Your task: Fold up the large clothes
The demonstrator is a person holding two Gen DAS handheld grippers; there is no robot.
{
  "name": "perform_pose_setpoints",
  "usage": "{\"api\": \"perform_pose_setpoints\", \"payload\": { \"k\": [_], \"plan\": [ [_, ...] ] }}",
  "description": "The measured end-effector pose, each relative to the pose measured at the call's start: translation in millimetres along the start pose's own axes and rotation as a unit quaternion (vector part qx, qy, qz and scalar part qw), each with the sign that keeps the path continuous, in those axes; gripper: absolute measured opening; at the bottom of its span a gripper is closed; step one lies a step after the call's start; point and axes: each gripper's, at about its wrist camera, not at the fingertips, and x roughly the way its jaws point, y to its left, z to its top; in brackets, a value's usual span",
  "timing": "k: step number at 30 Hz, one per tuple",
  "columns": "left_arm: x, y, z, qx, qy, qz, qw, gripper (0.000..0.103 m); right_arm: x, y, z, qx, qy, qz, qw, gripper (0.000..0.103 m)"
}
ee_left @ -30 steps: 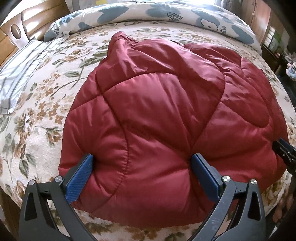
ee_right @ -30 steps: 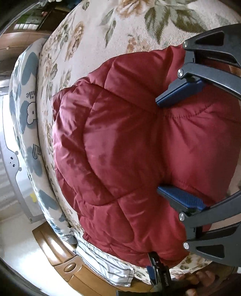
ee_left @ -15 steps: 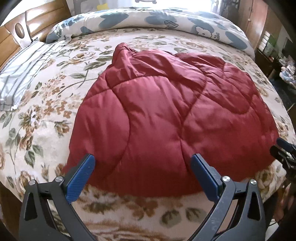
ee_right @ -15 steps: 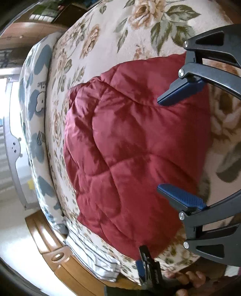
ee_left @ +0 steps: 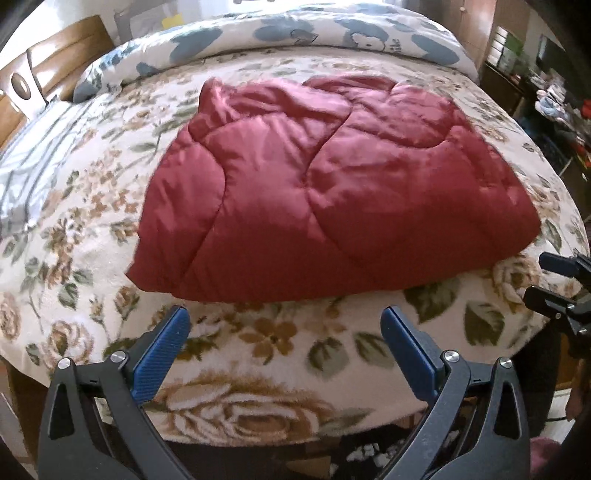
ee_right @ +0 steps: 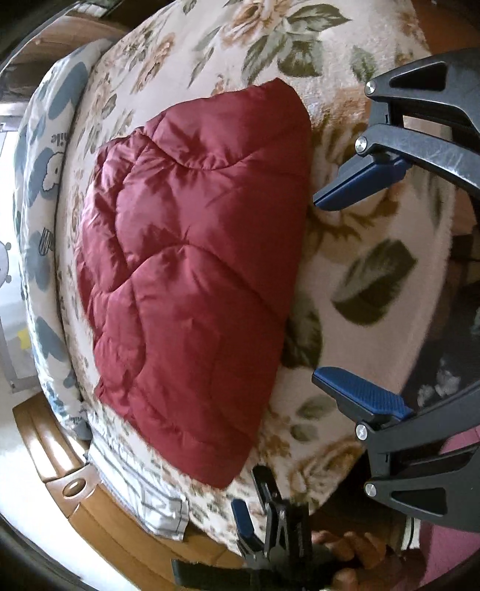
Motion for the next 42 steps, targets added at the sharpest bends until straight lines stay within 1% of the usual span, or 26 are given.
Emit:
{"api": "perform_pose_setpoints", "payload": {
  "k": [4,5,8,13,17,20,24,32,42],
  "plan": [
    [-27.7,-6.2,8.4,0.007,-0.018,-0.003,0.9998,0.103,-34.8,8.0,7.5,-0.006,-0.030,0.006,1.000,0.099],
    [-30.9,-7.5,10.8,0.010,-0.021,0.000,0.9997,0.103,-42.1,9.7,10.0,-0.010,-0.040,0.005,0.999,0.101],
    [-31.1,-11.3,14.8,0.010,-0.024,0.000,0.9997,0.103,-47.8,11.0,16.0,-0.010,-0.054,0.003,0.998,0.101],
    [-15.8,-10.0,19.9,-0.002,-0.012,0.005,0.9999,0.103,-27.4,2.7,24.4,0.005,-0.046,-0.005,0.999,0.101],
    [-6.4,-9.2,24.8,-0.008,-0.007,0.018,0.9998,0.103,-14.4,-3.1,27.9,0.019,-0.039,-0.005,0.999,0.101],
    [-0.6,-9.0,27.3,-0.012,0.000,0.014,0.9998,0.103,-9.0,-4.9,29.7,0.022,-0.035,-0.004,0.999,0.101],
    [3.1,-7.7,28.7,-0.021,0.004,0.007,0.9997,0.103,-4.8,-5.3,30.9,0.020,-0.031,-0.008,0.999,0.101],
    [4.2,-6.3,32.8,-0.024,0.003,0.012,0.9996,0.103,0.6,-9.6,35.5,0.029,-0.027,-0.006,0.999,0.101],
    [1.8,-5.5,37.5,-0.025,-0.003,0.013,0.9996,0.103,1.6,-8.6,43.7,0.023,-0.031,-0.006,0.999,0.101]
  ]
}}
